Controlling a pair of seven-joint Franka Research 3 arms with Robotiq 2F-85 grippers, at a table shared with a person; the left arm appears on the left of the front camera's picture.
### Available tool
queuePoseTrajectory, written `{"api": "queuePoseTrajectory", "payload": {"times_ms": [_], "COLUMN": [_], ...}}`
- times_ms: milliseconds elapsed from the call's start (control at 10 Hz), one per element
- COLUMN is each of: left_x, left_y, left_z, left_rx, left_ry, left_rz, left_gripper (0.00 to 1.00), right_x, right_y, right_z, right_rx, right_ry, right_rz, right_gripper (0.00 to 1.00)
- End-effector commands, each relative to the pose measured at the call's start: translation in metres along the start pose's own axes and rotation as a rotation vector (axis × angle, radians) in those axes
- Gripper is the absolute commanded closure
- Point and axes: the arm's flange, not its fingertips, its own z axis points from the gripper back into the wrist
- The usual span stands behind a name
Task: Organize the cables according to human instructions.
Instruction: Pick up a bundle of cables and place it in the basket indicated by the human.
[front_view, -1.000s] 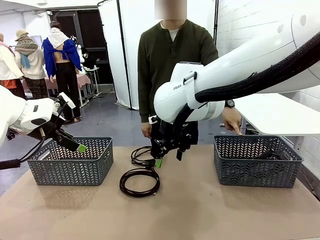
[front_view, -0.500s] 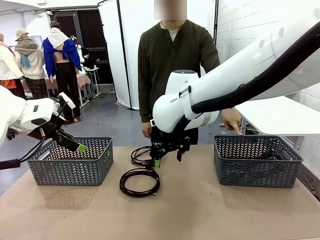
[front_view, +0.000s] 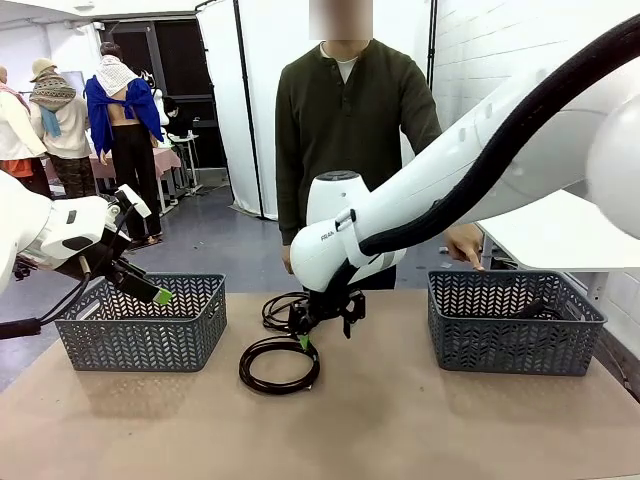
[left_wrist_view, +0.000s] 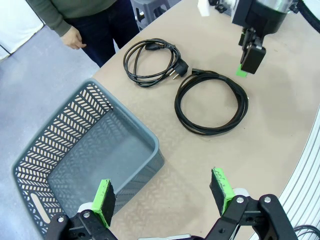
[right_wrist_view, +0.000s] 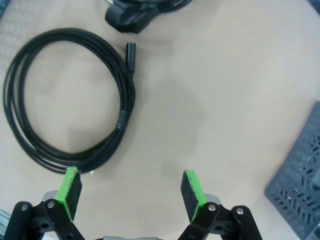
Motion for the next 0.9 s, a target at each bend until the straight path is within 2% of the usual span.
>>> {"api": "queuePoseTrajectory", "payload": {"times_ms": [0,800], "left_x": [-0.001,-0.001], "left_y": [0.001,0.001], "left_z": [-0.001,-0.001], "left_rx": [0.001,0.001], "left_ry": [-0.003,-0.003], "left_rz": [0.018,0.018], "left_gripper": [0.00,0.00], "right_x": [0.014,0.027], "right_y": [0.007,0.010], "right_z": [-0.013,-0.050], "right_rx": [-0.039,-0.071], "right_ry": [-0.009,-0.026], "right_rz": [-0.029,-0.005], "right_gripper": [0.00,0.00]}}
